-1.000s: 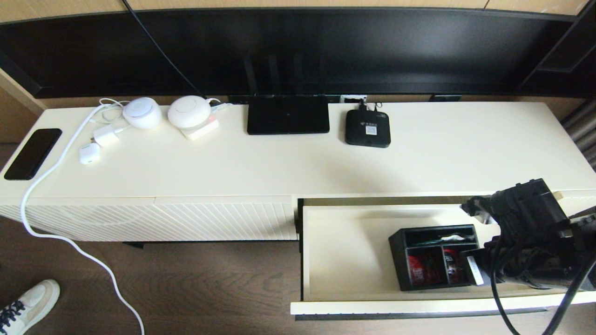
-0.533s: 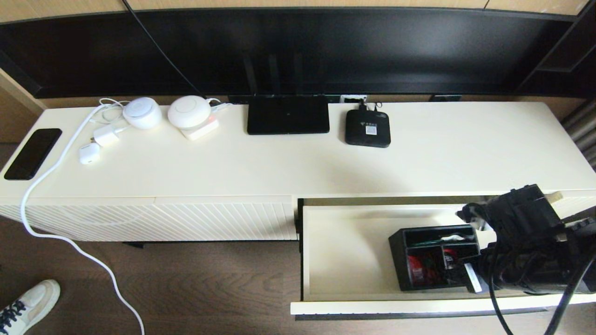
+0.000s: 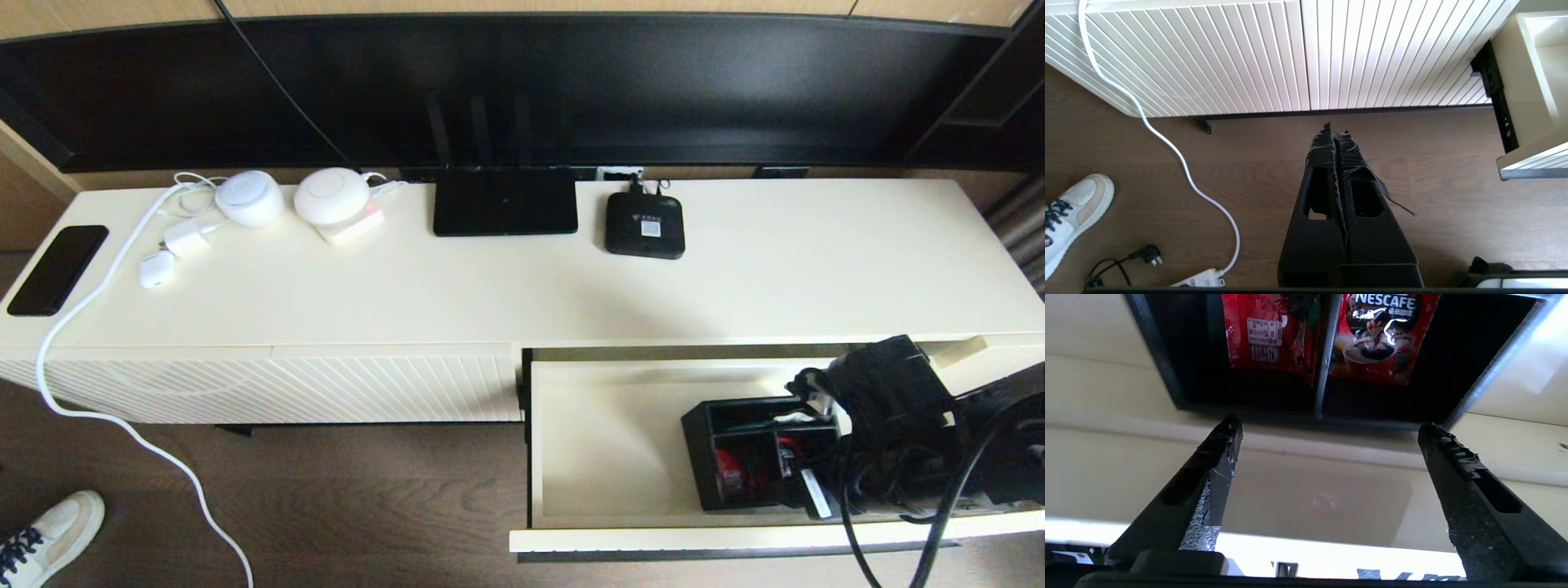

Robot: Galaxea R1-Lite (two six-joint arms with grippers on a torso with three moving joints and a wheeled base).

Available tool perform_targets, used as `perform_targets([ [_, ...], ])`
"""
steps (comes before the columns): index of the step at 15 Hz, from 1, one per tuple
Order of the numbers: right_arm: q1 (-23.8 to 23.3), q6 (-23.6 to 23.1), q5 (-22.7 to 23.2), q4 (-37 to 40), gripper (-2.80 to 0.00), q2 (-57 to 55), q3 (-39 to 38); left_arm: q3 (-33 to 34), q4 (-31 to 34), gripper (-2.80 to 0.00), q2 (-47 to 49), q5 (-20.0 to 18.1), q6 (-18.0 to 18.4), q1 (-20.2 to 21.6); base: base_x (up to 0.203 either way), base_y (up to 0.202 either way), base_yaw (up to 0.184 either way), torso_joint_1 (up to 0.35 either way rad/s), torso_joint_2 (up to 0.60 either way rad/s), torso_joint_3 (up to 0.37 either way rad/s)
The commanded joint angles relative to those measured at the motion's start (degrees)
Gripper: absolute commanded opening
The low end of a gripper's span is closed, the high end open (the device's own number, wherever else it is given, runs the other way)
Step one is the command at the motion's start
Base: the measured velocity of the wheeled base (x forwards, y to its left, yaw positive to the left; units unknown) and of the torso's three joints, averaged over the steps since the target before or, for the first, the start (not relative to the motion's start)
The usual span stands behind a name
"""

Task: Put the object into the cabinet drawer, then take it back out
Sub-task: Take the storage box out of the drawer and put it on the table

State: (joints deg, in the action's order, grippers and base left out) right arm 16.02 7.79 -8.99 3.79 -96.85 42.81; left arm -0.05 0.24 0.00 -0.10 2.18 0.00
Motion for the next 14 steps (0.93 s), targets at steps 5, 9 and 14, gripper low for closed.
perform_targets([
  [5,-0.2,4.2,1.5,0.0,0.00,-4.9,3.1,0.0,0.0,-2.80,0.0,0.0,0.0,0.0,0.000,0.000,0.000,0.000,0.00,0.000],
  [9,-0.7,6.1,3.8,-0.2,0.00,-5.9,3.4,0.0,0.0,-2.80,0.0,0.0,0.0,0.0,0.000,0.000,0.000,0.000,0.00,0.000],
  [14,-1.2,5.3,3.8,-1.7,0.00,-6.7,2.5,0.0,0.0,-2.80,0.0,0.0,0.0,0.0,0.000,0.000,0.000,0.000,0.00,0.000],
])
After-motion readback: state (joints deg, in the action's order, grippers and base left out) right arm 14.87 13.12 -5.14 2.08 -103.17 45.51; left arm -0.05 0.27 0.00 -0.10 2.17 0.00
